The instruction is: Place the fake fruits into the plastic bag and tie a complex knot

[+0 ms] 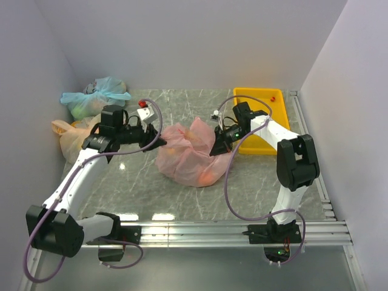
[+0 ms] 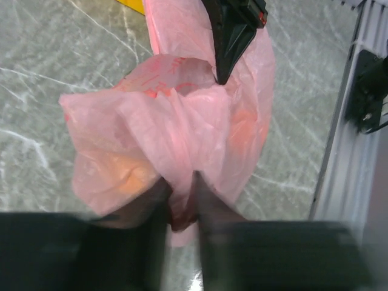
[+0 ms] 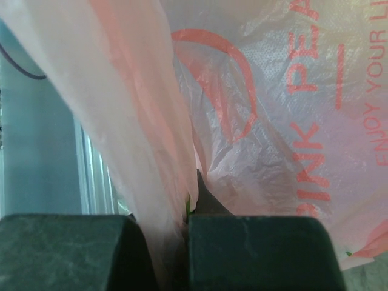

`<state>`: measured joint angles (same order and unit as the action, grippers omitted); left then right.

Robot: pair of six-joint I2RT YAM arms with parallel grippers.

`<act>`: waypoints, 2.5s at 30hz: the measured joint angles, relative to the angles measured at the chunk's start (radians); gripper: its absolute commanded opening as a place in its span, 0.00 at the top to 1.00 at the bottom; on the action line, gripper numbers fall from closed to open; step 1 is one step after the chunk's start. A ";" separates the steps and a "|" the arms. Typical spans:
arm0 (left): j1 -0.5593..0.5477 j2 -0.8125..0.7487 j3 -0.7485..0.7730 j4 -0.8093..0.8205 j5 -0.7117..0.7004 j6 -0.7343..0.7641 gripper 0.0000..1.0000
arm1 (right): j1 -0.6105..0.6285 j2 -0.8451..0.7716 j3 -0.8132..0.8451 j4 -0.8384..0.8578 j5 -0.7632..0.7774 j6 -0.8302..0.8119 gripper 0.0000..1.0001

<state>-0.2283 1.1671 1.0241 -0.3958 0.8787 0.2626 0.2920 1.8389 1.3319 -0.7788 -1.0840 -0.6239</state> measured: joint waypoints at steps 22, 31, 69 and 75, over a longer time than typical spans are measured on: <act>0.094 -0.006 0.140 -0.253 0.055 0.064 1.00 | 0.010 -0.084 0.100 0.039 0.227 0.150 0.06; 0.055 0.016 0.144 -0.254 0.055 0.053 1.00 | 0.008 -0.541 -0.071 0.496 0.164 0.368 0.04; 0.024 0.047 0.220 -0.230 0.025 -0.061 1.00 | 0.417 0.012 -0.011 1.097 0.129 0.349 0.79; 0.024 0.026 0.213 -0.181 0.005 -0.139 1.00 | 0.417 0.017 -0.079 1.164 0.137 0.458 0.58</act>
<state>-0.2039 1.1931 1.2373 -0.5770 0.8837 0.1238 0.7090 1.8561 1.2530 0.3855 -0.9474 -0.1661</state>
